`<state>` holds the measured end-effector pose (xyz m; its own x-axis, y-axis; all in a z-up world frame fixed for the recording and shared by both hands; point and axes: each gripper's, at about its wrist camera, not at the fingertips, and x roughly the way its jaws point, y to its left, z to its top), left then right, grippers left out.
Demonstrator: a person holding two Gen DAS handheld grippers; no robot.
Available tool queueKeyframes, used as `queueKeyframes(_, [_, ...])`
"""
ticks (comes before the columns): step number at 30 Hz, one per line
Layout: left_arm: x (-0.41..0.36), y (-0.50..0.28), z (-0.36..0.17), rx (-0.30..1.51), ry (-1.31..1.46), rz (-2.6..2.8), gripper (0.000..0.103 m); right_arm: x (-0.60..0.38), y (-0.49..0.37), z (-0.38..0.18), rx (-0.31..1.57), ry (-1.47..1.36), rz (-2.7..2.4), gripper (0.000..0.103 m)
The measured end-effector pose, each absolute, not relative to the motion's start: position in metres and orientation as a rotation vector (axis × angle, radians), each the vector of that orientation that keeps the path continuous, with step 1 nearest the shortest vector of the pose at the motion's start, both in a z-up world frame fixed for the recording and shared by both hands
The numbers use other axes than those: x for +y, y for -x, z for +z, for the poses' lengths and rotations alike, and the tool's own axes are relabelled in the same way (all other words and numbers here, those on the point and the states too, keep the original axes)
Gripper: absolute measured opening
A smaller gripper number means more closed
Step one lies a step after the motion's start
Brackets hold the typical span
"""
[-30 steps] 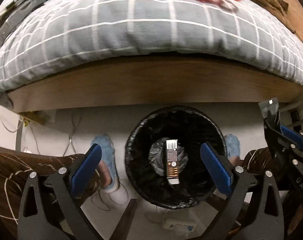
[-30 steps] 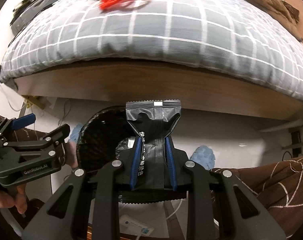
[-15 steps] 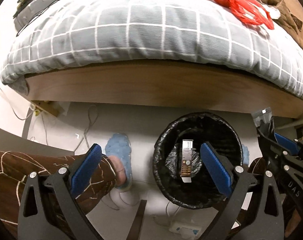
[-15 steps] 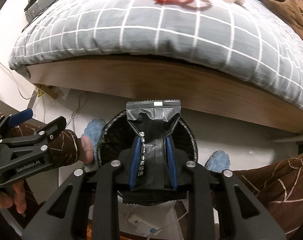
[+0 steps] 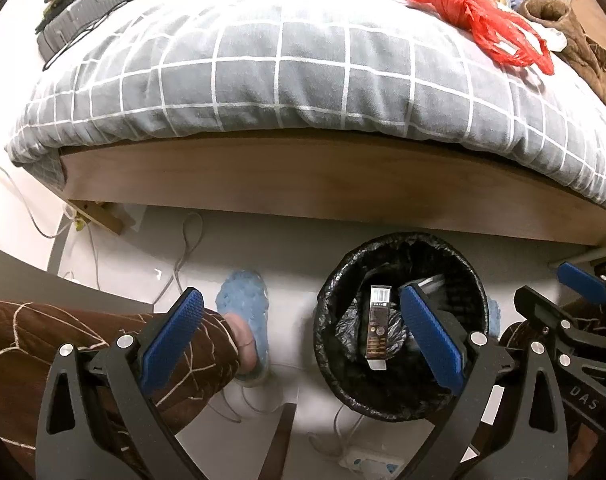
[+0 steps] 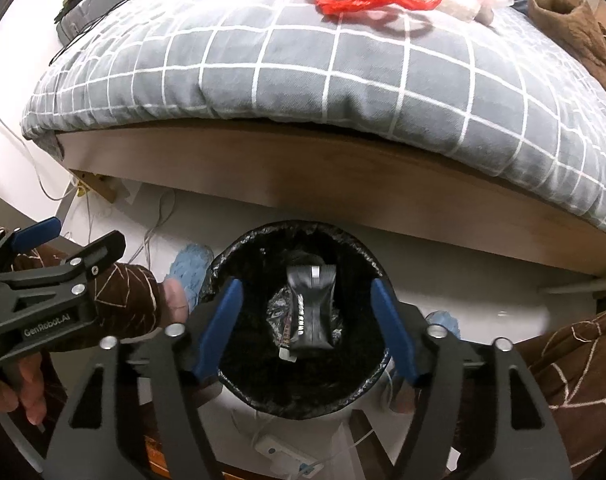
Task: Collect trash
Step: 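Move both tools back over the trash on the bed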
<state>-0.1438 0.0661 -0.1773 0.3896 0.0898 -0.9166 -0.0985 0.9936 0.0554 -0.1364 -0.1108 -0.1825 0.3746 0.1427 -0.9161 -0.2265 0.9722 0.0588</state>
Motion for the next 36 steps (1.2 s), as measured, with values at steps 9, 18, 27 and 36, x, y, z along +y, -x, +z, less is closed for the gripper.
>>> queueKeyframes(9, [0.063,0.14,-0.153,1.112,0.015,0.102,0.097,-0.132,0.135,-0.156,1.064,0.099,0.159,0.095])
queueKeyframes(18, [0.055,0.115,-0.105,1.007,-0.003,0.076,0.097,-0.163,0.115,-0.099,0.912,0.099,0.092,0.095])
queueKeyframes(27, [0.052,0.067,-0.066,0.942,0.0,0.068,0.097,-0.183,0.069,-0.064,0.846,0.096,0.065,0.095])
queueKeyframes(36, [0.044,0.006,-0.047,0.909,0.016,0.056,0.097,-0.2,0.006,-0.049,0.817,0.085,0.047,0.095])
